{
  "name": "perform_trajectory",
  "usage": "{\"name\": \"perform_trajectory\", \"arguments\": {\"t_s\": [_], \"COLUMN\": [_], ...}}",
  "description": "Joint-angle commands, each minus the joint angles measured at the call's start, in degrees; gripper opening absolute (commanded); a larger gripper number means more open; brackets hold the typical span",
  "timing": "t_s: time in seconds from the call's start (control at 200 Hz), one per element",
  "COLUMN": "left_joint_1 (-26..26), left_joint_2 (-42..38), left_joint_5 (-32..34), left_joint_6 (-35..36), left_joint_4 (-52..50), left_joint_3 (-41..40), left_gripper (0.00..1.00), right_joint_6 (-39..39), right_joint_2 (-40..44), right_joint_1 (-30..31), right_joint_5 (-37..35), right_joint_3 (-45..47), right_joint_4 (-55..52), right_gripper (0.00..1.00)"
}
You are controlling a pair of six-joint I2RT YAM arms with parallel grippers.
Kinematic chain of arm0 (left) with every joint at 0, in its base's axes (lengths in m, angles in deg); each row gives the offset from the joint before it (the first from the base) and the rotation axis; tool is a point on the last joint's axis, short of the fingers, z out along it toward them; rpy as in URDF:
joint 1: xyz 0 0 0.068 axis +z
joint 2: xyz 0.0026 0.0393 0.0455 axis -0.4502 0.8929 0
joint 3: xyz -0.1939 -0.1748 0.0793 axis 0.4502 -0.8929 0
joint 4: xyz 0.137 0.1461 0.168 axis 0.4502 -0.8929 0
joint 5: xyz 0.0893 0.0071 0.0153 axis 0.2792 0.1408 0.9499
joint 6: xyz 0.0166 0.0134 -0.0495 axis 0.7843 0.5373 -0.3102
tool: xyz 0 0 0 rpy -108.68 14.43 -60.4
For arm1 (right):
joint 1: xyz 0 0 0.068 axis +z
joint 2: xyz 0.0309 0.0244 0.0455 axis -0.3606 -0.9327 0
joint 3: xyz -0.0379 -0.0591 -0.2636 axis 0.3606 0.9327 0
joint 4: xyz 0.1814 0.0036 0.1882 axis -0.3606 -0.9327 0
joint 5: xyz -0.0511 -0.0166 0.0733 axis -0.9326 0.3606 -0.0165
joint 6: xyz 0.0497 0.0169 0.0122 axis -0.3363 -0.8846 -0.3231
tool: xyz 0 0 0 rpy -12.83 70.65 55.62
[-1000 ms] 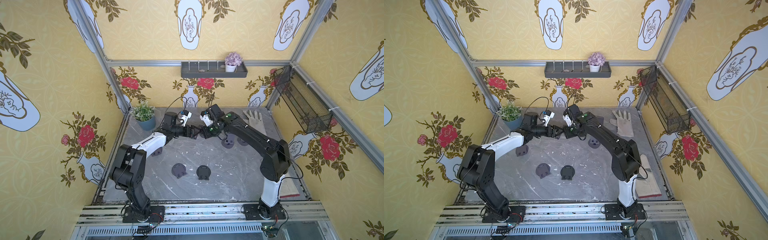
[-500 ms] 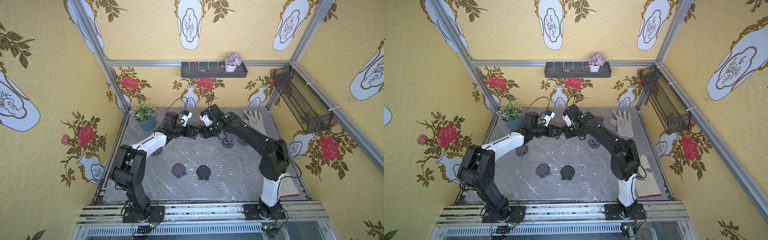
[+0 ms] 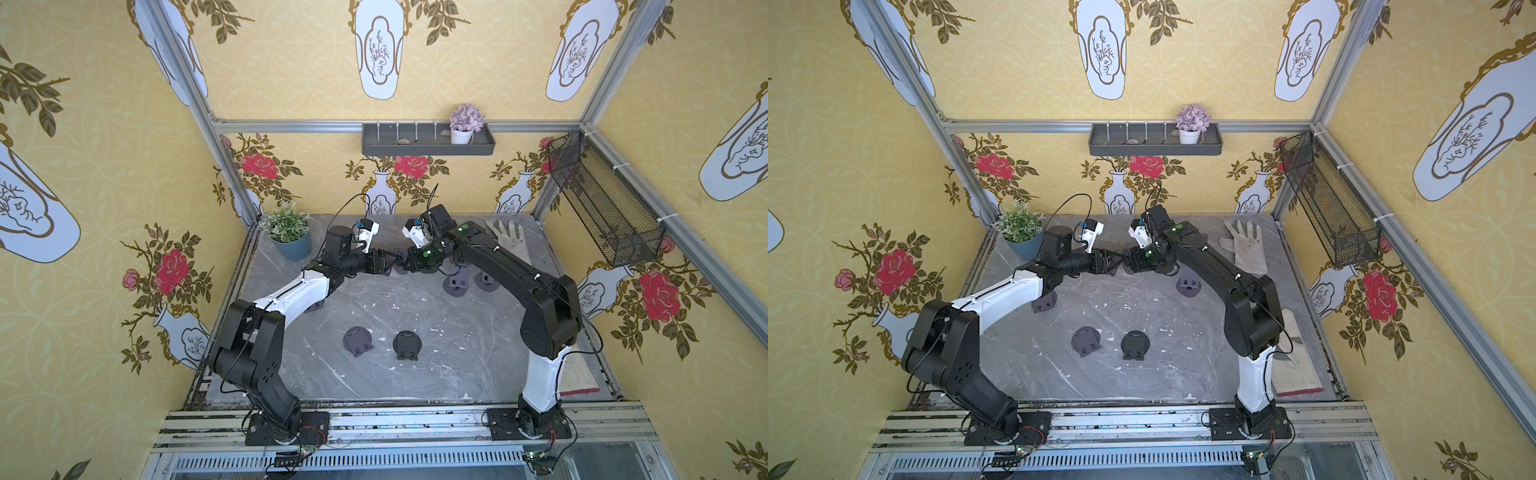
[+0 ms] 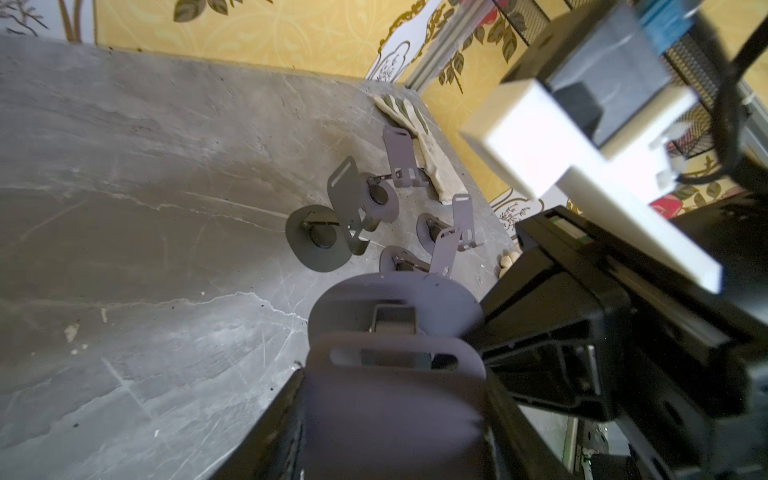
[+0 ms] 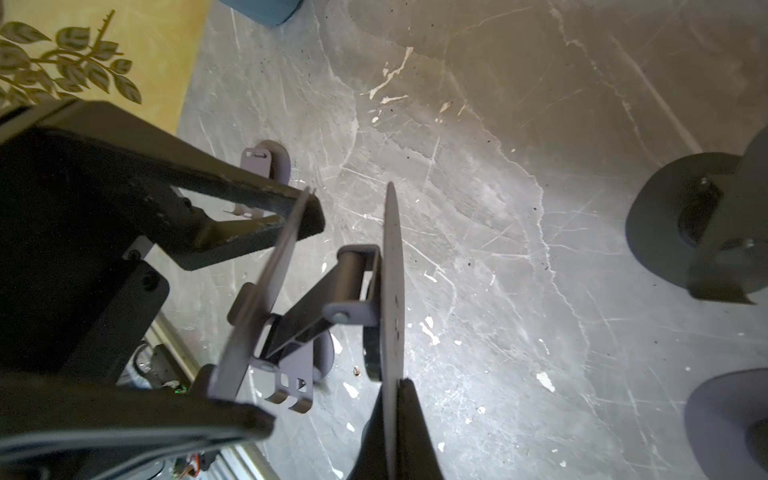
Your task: Open the phone stand
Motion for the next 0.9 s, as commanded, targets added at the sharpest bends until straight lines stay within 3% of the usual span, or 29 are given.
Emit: {"name": "perform_trajectory", "arguments": {"t_s": [0.0,0.895], "left_joint_1": [0.38,0.44], "left_joint_2": [-2.43,-10.6], "left_joint_5": [3.56,7.93], "left_joint_6": [-0.66,2.5], "left_joint_4": [4.87,2.15], "left_joint_3": [-1.61,-2.8], "left_gripper": [0.2,0.19], "right_joint_6": [-4.25,-8.65], "right_joint_2": [-1.37,-6.54], "right_joint_1": [-2.43,-9.23], "right_joint_5": [-8.6,-5.72], "right_joint_3": [0.08,-1.99], "right_joint_4": [-5.43,-8.06], "right_gripper": [0.0,0.0]}}
